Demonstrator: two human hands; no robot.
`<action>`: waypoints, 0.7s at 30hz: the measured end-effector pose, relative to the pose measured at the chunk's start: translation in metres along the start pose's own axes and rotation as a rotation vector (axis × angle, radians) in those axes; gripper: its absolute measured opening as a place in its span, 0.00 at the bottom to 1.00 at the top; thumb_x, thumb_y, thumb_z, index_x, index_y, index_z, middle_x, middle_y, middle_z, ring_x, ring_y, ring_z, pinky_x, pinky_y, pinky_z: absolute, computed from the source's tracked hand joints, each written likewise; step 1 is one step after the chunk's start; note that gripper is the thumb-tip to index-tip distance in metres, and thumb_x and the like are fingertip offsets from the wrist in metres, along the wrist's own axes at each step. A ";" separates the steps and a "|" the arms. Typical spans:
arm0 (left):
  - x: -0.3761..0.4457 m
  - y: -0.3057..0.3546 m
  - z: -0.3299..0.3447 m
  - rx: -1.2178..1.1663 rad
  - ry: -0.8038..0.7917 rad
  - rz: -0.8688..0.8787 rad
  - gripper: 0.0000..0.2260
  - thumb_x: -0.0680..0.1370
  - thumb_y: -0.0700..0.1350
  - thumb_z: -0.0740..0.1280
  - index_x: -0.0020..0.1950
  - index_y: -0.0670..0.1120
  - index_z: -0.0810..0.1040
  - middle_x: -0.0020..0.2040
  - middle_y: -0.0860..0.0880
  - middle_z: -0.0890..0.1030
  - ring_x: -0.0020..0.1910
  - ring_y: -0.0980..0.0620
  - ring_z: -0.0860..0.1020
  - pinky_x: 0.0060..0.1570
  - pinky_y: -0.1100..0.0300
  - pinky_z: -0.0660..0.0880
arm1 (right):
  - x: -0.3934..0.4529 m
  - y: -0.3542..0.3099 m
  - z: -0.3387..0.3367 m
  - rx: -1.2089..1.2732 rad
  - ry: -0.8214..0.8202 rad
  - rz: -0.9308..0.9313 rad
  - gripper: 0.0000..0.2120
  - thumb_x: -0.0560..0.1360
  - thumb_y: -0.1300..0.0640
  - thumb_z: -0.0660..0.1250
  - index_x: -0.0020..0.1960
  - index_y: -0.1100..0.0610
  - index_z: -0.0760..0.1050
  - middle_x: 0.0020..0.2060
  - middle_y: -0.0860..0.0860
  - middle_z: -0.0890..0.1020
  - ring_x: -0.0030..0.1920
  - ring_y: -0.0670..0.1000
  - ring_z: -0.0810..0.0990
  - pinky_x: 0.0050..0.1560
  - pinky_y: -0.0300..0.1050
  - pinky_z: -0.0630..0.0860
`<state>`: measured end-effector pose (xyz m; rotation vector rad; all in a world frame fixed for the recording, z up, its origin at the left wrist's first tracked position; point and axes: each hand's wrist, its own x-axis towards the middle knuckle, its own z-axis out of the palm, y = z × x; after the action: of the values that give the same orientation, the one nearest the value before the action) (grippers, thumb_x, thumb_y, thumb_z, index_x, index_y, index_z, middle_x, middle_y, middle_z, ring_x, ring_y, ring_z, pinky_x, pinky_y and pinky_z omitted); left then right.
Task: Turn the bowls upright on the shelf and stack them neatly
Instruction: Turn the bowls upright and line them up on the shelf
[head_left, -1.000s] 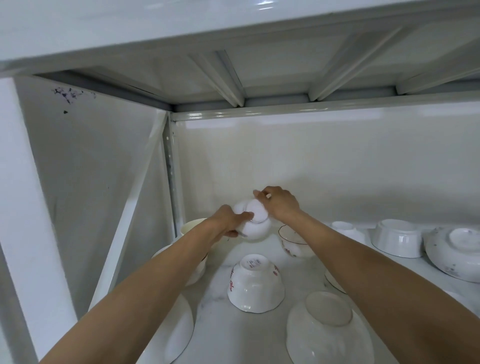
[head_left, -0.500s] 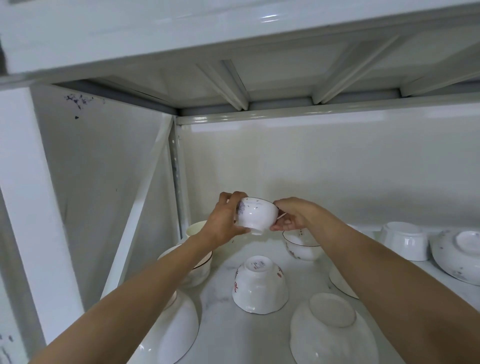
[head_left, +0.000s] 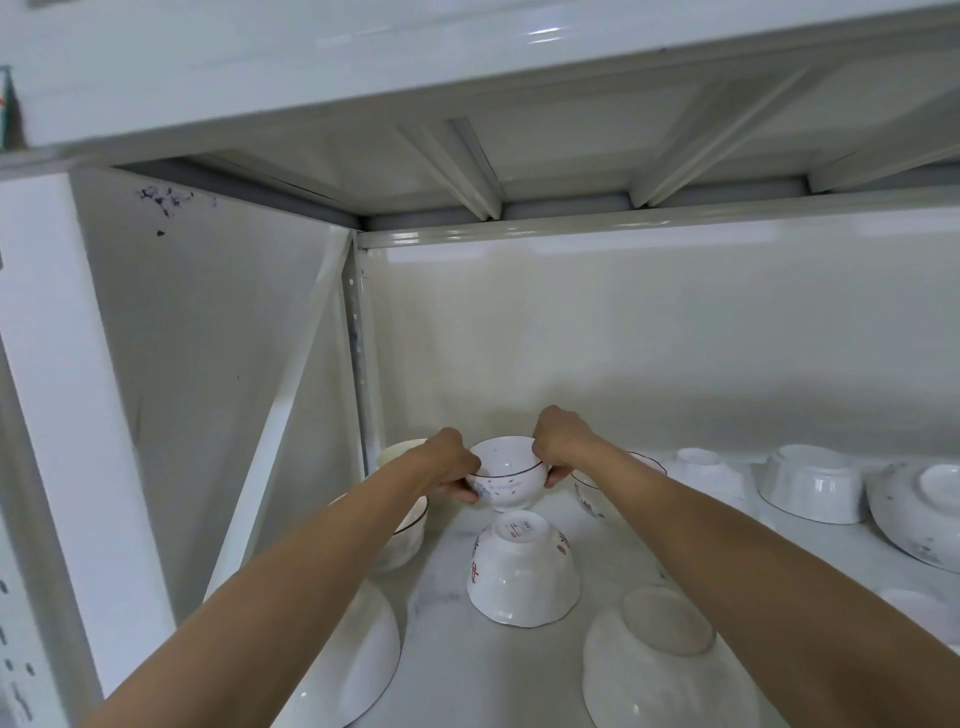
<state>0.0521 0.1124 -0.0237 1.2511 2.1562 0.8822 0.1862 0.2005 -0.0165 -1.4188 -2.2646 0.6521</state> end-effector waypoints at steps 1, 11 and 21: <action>-0.001 0.000 0.001 0.021 -0.003 -0.004 0.02 0.75 0.35 0.60 0.41 0.39 0.70 0.31 0.40 0.82 0.30 0.45 0.82 0.44 0.56 0.79 | -0.002 -0.001 0.001 -0.055 0.009 -0.032 0.09 0.71 0.72 0.57 0.37 0.60 0.69 0.29 0.56 0.78 0.30 0.60 0.84 0.29 0.43 0.78; -0.009 0.012 0.011 0.231 0.000 -0.012 0.07 0.76 0.35 0.58 0.40 0.43 0.67 0.31 0.46 0.79 0.25 0.53 0.78 0.21 0.67 0.69 | -0.005 0.006 0.015 -0.377 0.074 -0.133 0.16 0.72 0.69 0.62 0.60 0.62 0.71 0.58 0.58 0.78 0.58 0.58 0.78 0.48 0.44 0.73; -0.011 0.021 0.009 0.774 0.232 0.217 0.07 0.76 0.43 0.62 0.52 0.43 0.73 0.50 0.46 0.80 0.46 0.45 0.79 0.42 0.59 0.71 | -0.008 0.010 0.004 -0.389 0.163 -0.166 0.14 0.74 0.68 0.62 0.59 0.63 0.73 0.58 0.59 0.78 0.58 0.59 0.78 0.50 0.44 0.73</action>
<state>0.0750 0.1131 -0.0130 1.8371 2.7089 0.2497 0.1949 0.1967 -0.0260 -1.3666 -2.4287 0.0396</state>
